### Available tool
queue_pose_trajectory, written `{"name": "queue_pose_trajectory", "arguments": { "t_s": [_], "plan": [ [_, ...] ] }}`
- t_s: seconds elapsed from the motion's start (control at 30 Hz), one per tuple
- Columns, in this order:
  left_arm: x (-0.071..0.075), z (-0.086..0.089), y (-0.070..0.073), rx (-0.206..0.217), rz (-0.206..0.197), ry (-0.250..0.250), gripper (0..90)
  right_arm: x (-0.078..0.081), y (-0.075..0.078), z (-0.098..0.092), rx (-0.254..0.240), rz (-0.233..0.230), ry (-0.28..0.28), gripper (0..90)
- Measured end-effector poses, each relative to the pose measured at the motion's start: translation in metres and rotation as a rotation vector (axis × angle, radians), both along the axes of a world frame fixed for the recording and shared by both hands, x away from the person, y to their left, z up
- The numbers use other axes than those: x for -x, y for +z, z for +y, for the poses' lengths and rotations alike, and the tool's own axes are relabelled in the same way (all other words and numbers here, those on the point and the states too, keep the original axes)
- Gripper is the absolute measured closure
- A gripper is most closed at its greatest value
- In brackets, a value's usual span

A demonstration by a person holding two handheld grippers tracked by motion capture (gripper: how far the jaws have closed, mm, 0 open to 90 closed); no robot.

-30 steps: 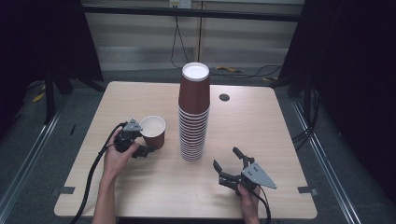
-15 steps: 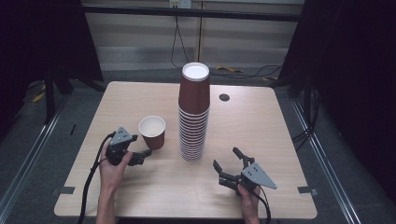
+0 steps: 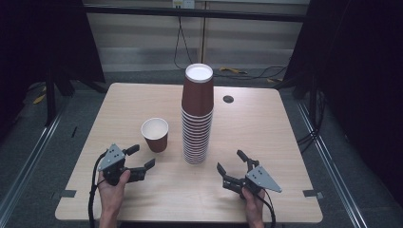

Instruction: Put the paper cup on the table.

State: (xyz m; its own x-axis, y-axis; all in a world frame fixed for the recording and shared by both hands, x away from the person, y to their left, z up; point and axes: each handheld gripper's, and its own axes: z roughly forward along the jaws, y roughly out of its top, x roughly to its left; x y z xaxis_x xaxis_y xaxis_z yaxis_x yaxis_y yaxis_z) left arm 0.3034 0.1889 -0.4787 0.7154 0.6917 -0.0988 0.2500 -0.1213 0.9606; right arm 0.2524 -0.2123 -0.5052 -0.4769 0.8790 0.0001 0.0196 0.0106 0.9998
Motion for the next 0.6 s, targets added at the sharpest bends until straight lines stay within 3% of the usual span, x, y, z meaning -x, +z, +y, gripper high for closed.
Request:
{"name": "queue_pose_trajectory", "arguments": {
  "t_s": [0.1, 0.13, 0.17, 0.23, 0.33, 0.4, 0.5, 0.6],
  "plan": [
    [0.006, -0.004, -0.005, -0.001, -0.006, 0.020, 17.6, 0.000, 0.000, 0.000, 0.001, 0.002, 0.000, 13.5],
    [0.007, -0.006, -0.006, 0.017, -0.002, 0.013, 17.6, 0.000, 0.000, 0.000, 0.001, 0.002, 0.001, 13.5],
    [0.009, -0.007, -0.008, 0.004, -0.004, 0.012, 17.6, 0.000, 0.000, 0.000, 0.001, 0.002, 0.000, 13.5],
    [0.014, -0.013, -0.011, -0.009, -0.024, 0.049, 17.6, 0.000, 0.000, 0.000, 0.001, 0.002, 0.001, 13.5],
    [0.018, -0.019, -0.015, 0.014, -0.060, 0.047, 17.5, 0.000, 0.000, 0.000, 0.003, 0.002, 0.002, 13.5],
    [0.022, -0.024, -0.019, 0.008, -0.076, 0.073, 16.9, 0.000, 0.000, 0.000, 0.003, 0.002, 0.002, 13.5],
    [0.026, -0.031, -0.021, -0.014, -0.080, 0.052, 15.8, 0.000, 0.000, 0.000, 0.002, 0.003, 0.002, 13.5],
    [0.029, -0.035, -0.021, -0.002, -0.111, 0.053, 15.8, 0.000, 0.000, 0.000, 0.001, 0.002, 0.001, 13.5]
  ]
}}
